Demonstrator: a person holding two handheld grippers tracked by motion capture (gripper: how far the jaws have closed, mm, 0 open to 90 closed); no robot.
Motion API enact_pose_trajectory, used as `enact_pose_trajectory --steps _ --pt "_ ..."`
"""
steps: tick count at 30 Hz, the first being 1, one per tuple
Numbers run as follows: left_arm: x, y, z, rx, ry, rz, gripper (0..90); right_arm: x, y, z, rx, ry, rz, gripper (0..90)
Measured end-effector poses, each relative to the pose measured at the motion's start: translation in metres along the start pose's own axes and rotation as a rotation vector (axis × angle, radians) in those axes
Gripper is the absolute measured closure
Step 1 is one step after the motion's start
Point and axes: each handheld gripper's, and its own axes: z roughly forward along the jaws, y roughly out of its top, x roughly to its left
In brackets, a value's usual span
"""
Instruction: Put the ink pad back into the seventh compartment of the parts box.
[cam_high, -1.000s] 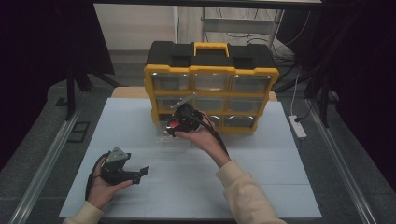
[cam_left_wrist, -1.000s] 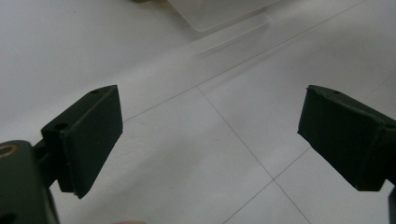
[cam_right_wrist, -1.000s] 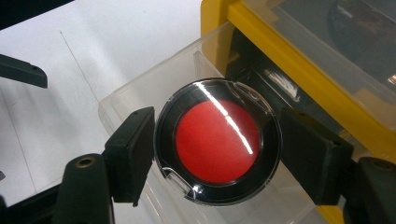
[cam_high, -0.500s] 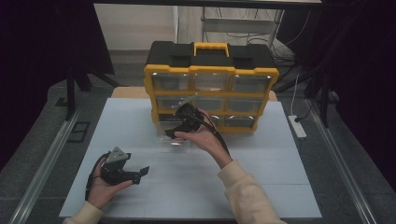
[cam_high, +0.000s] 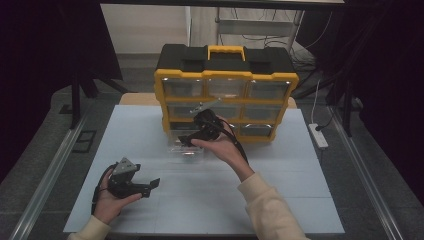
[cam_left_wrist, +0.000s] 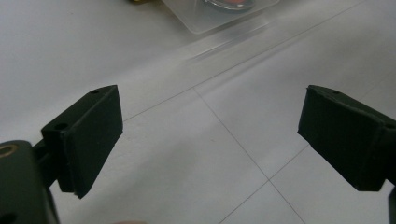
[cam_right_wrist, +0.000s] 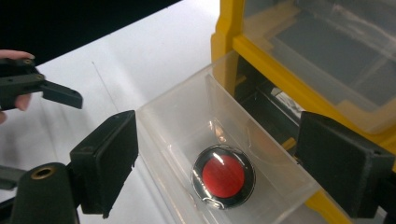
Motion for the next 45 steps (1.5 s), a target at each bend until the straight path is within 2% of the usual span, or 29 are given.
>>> enact_pose_trajectory --steps 7,11,16,21,28,38,45 --pt "0.001 0.000 0.000 -0.002 0.000 0.004 7.6 0.007 0.009 -0.024 -0.047 -0.009 -0.013 15.3" --pt "0.000 0.000 -0.001 -0.005 0.000 0.004 7.6 0.008 0.009 -0.029 -0.049 -0.011 -0.016 15.3" --pt "0.000 0.001 -0.002 -0.005 0.003 0.005 7.6 0.008 0.004 -0.030 -0.042 -0.017 -0.013 15.6" --pt "0.000 0.001 -0.002 -0.005 0.002 0.007 7.6 0.008 -0.011 -0.042 -0.047 -0.028 -0.008 16.7" --pt "-0.001 0.001 -0.002 -0.007 0.001 0.009 7.6 0.006 -0.045 -0.075 -0.063 -0.071 0.021 16.9" --pt "-0.002 0.001 -0.001 -0.003 0.001 0.007 7.6 0.002 -0.119 -0.139 -0.117 -0.152 0.111 17.3" --pt "-0.004 0.002 0.000 -0.001 0.001 0.012 7.7 0.000 -0.162 -0.173 -0.109 -0.192 0.140 16.9"
